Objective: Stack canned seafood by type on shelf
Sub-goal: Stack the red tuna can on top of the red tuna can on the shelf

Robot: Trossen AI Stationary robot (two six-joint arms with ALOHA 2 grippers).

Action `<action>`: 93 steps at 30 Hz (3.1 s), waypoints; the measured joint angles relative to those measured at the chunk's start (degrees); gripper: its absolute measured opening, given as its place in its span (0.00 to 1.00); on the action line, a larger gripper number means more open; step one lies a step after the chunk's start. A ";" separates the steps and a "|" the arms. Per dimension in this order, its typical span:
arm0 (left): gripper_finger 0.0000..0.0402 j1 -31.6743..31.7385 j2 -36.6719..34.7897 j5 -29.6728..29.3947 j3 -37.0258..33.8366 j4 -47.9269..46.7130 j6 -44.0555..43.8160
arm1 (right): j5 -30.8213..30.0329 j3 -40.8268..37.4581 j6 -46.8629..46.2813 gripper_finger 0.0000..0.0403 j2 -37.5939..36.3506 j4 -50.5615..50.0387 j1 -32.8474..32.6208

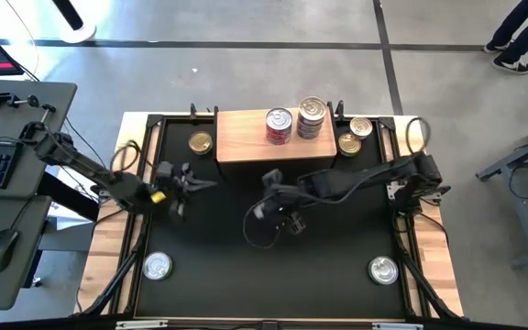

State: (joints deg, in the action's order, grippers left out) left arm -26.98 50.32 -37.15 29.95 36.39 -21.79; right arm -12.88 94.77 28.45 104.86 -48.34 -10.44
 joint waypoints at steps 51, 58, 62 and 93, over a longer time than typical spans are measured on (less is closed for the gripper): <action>0.00 0.56 -8.00 6.53 0.02 -16.72 0.80 | -32.88 17.04 7.54 0.34 4.16 -5.28 20.74; 0.00 0.56 -8.02 6.61 0.02 -18.37 0.75 | -34.91 16.96 7.43 0.34 4.31 -4.39 20.93; 0.00 0.56 -8.02 6.61 0.02 -18.66 0.75 | -34.01 16.96 7.51 0.34 4.31 -4.29 20.96; 0.00 0.58 -8.00 6.54 0.02 -20.36 0.84 | -28.03 16.87 6.86 0.50 4.31 -7.06 20.92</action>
State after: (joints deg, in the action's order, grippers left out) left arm -26.39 42.32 -30.61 29.98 16.03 -20.95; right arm -40.91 111.63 35.31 109.16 -55.40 10.48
